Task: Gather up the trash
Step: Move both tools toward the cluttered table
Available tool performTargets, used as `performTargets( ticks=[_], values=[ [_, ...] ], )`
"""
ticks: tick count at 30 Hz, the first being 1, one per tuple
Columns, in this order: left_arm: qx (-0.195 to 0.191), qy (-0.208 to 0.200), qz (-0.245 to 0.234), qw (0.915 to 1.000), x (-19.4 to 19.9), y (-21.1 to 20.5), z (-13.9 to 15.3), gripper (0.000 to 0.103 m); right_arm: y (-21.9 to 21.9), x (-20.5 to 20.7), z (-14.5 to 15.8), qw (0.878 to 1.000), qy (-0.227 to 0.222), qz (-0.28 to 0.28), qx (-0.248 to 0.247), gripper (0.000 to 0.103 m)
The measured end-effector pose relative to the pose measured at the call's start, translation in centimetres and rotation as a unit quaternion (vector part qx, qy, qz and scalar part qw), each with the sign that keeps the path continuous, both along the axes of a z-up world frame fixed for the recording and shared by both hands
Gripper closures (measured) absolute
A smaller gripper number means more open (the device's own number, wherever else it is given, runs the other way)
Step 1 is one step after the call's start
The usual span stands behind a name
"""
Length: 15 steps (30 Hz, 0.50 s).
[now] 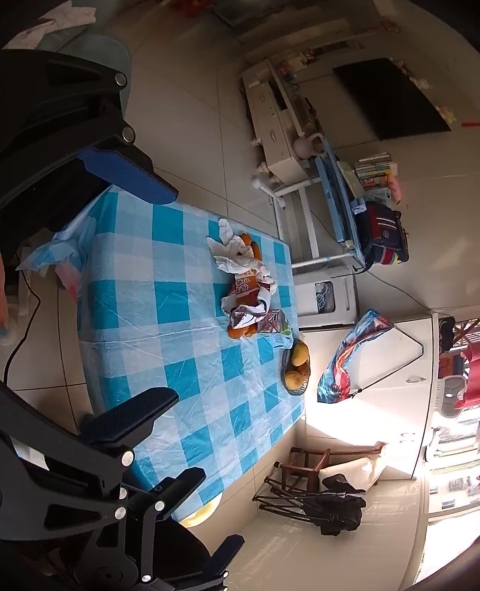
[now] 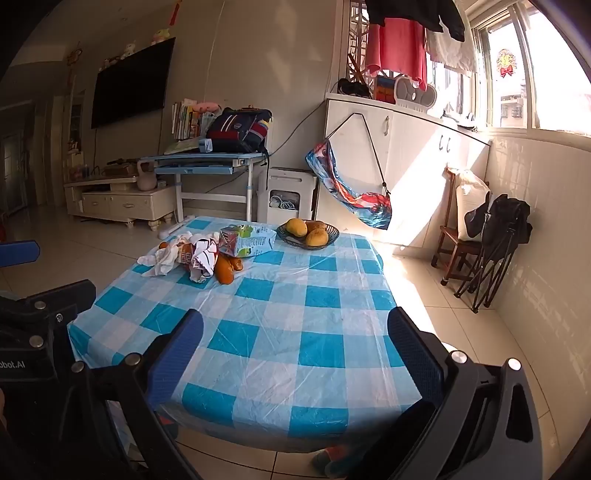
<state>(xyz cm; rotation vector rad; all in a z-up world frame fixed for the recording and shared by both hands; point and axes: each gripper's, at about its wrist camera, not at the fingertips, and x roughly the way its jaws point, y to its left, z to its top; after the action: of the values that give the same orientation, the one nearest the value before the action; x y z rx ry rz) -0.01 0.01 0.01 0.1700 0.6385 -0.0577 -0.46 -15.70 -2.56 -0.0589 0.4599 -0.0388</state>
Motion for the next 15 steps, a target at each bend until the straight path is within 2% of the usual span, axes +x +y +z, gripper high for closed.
performTargets(
  ticks=[15],
  values=[
    [-0.007,0.001,0.002,1.0,0.09,0.33,-0.01,0.007,-0.02,-0.05,-0.09,1.0,-0.001,0.0,-0.001,0.007]
  ],
)
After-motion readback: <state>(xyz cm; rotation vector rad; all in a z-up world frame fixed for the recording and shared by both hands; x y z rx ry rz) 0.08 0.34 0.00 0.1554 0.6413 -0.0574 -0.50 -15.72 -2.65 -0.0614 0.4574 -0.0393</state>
